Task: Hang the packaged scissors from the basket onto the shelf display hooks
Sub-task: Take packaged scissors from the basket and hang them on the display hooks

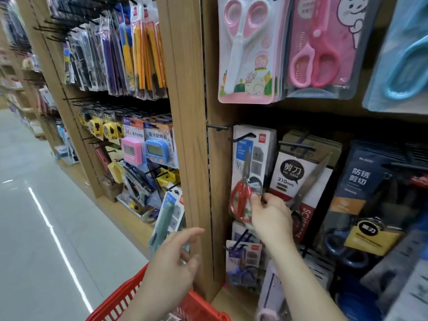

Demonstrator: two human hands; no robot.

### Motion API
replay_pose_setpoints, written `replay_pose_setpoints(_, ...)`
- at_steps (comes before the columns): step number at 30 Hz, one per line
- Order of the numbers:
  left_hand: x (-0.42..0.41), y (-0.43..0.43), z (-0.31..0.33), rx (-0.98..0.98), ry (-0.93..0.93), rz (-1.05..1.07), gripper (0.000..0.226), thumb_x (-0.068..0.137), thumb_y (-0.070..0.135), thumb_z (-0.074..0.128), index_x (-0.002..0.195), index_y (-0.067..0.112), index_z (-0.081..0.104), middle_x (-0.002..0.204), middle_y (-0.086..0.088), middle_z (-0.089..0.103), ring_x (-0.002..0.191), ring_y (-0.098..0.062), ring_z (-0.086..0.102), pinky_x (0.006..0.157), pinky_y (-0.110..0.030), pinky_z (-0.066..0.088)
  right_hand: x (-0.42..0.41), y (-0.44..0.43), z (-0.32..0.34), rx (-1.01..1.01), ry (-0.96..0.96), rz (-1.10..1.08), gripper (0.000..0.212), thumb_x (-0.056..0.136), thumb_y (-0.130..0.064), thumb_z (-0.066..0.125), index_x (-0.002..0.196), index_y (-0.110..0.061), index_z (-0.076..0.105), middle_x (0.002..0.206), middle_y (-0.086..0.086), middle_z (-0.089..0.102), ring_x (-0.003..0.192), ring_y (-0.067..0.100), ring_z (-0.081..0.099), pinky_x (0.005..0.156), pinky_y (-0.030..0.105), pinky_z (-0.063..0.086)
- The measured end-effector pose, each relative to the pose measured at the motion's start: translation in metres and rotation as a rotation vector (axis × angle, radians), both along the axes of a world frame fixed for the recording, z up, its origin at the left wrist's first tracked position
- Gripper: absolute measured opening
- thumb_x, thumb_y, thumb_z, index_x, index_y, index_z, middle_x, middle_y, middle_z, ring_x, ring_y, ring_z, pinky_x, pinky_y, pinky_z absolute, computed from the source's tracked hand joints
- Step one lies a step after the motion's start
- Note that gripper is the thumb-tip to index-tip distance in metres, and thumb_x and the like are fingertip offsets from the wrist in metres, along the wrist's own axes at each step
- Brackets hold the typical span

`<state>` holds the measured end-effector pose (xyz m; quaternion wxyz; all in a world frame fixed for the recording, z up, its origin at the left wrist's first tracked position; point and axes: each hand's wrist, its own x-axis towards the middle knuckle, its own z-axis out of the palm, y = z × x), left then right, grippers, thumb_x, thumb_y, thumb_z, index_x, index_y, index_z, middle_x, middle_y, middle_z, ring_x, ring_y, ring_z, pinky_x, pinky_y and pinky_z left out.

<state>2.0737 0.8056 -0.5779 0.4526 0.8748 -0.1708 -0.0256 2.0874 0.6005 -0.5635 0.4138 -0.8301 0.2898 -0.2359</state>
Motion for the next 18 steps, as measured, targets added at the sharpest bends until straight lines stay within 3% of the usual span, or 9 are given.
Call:
replay_pose_setpoints(3, 0.0, 0.007, 0.0, 0.005, 0.021, 0.001, 0.042, 0.094, 0.007, 0.06, 0.109, 0.047, 0.06, 0.108, 0.019, 0.058, 0.085, -0.01, 0.062, 0.066, -0.013, 0.051, -0.009, -0.011, -0.016, -0.085, 0.257, 0.08, 0.042, 0.099, -0.048, 0.042, 0.098, -0.017, 0.07, 0.094, 0.006, 0.071, 0.085, 0.027, 0.06, 0.073, 0.031, 0.047)
replay_pose_setpoints(6, -0.001, 0.015, 0.001, 0.021, 0.015, 0.005, 0.037, 0.094, 0.007, 0.058, 0.109, 0.04, 0.065, 0.107, 0.018, 0.06, 0.082, -0.008, 0.062, 0.064, -0.013, 0.051, -0.014, -0.024, -0.034, -0.107, 0.392, 0.11, 0.046, 0.096, -0.048, 0.043, 0.087, -0.009, 0.067, 0.082, 0.009, 0.073, 0.078, 0.029, 0.068, 0.072, 0.033, 0.055)
replay_pose_setpoints(8, -0.002, 0.022, 0.0, 0.036, 0.03, 0.019, 0.033, 0.094, 0.007, 0.058, 0.107, 0.035, 0.068, 0.103, 0.016, 0.063, 0.078, -0.012, 0.063, 0.064, -0.017, 0.05, -0.019, -0.02, -0.04, 0.109, 0.382, 0.203, 0.043, 0.098, -0.035, 0.046, 0.081, -0.001, 0.066, 0.067, 0.01, 0.069, 0.058, 0.027, 0.066, 0.058, 0.031, 0.058)
replay_pose_setpoints(10, 0.0, 0.032, -0.007, 0.081, 0.034, 0.05, 0.026, 0.094, 0.01, 0.058, 0.105, 0.03, 0.07, 0.094, 0.015, 0.066, 0.077, -0.014, 0.065, 0.065, -0.015, 0.048, -0.027, 0.0, -0.041, 0.382, 0.456, 0.347, 0.039, 0.103, -0.018, 0.041, 0.073, 0.0, 0.059, 0.056, 0.011, 0.053, 0.046, 0.019, 0.047, 0.04, 0.018, 0.038)
replay_pose_setpoints(11, 0.001, 0.037, -0.012, 0.12, 0.037, 0.065, 0.024, 0.094, 0.01, 0.058, 0.104, 0.028, 0.071, 0.09, 0.013, 0.067, 0.077, -0.012, 0.064, 0.066, -0.013, 0.047, -0.031, 0.013, -0.046, 0.426, 0.497, 0.434, 0.036, 0.103, -0.014, 0.04, 0.073, -0.003, 0.057, 0.059, 0.012, 0.05, 0.047, 0.017, 0.043, 0.04, 0.016, 0.033)
replay_pose_setpoints(15, 0.006, 0.058, -0.053, 0.241, 0.158, 0.115, 0.024, 0.091, 0.006, 0.055, 0.1, 0.022, 0.071, 0.086, -0.001, 0.07, 0.08, -0.02, 0.066, 0.075, -0.03, 0.052, -0.039, 0.06, -0.098, 0.171, 0.657, 0.699, 0.027, 0.098, -0.017, 0.051, 0.084, -0.003, 0.07, 0.077, 0.011, 0.067, 0.057, 0.02, 0.061, 0.046, 0.022, 0.047)
replay_pose_setpoints(18, -0.002, 0.071, -0.103, 0.206, 0.39, 0.168, 0.024, 0.09, 0.0, 0.056, 0.092, 0.019, 0.07, 0.078, -0.002, 0.064, 0.067, -0.02, 0.059, 0.063, -0.028, 0.048, -0.051, 0.085, -0.152, 0.126, 0.769, 0.801, 0.024, 0.097, -0.02, 0.054, 0.102, -0.006, 0.071, 0.082, 0.008, 0.061, 0.07, 0.021, 0.058, 0.052, 0.026, 0.045)
